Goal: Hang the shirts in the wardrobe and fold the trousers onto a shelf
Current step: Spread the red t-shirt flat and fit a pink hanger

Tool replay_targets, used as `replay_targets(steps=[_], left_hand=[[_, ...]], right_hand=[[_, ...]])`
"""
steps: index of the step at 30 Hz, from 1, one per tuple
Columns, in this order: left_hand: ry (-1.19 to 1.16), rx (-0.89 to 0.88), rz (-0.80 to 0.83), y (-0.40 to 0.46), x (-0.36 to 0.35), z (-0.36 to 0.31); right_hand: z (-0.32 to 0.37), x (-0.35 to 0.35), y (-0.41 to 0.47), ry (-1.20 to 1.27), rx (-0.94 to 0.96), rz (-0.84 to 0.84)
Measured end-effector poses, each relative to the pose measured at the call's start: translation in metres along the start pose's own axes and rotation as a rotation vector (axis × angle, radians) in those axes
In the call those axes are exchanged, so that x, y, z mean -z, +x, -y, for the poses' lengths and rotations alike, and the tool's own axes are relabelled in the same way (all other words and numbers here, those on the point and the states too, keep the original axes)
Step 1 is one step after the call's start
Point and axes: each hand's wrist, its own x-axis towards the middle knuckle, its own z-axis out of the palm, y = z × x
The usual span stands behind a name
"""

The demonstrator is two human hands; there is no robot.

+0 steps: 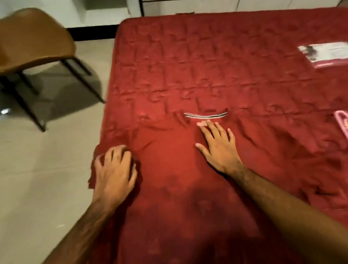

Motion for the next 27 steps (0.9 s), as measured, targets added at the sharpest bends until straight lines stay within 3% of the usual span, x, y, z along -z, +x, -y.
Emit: replay_targets(steps=[2, 5, 9, 12, 19, 23, 27], left_hand=[[-0.076, -0.238, 0.114, 0.032, -0.012, -0.044], [-0.164, -0.389, 0.258, 0.074, -0.030, -0.126], [-0.214, -0.523, 0.269, 0.116, -0.048, -0.251], [-0.159, -0.636, 0.261, 0.133, -0.067, -0.329], [-0.189, -0.609, 0.155, 0.140, -0.094, -0.374], [-0.214, -0.615, 0.122, 0.141, -0.093, -0.378], [-0.214, -0.616, 0.114, 0.140, -0.092, -0.380]], right_hand=[[-0.057, 0.016, -0.013, -0.028, -0.133, 0.003], [-0.141, 0.045, -0.038, -0.105, -0.292, -0.007], [-0.261, 0.079, -0.077, -0.119, -0.606, -0.145], [-0.338, 0.084, -0.110, 0.007, -0.836, -0.193], [-0.412, 0.059, -0.154, 0.305, -0.576, -0.459], [-0.414, 0.068, -0.154, 0.274, -0.426, -0.350], [-0.409, 0.084, -0.147, 0.350, -0.477, -0.219]])
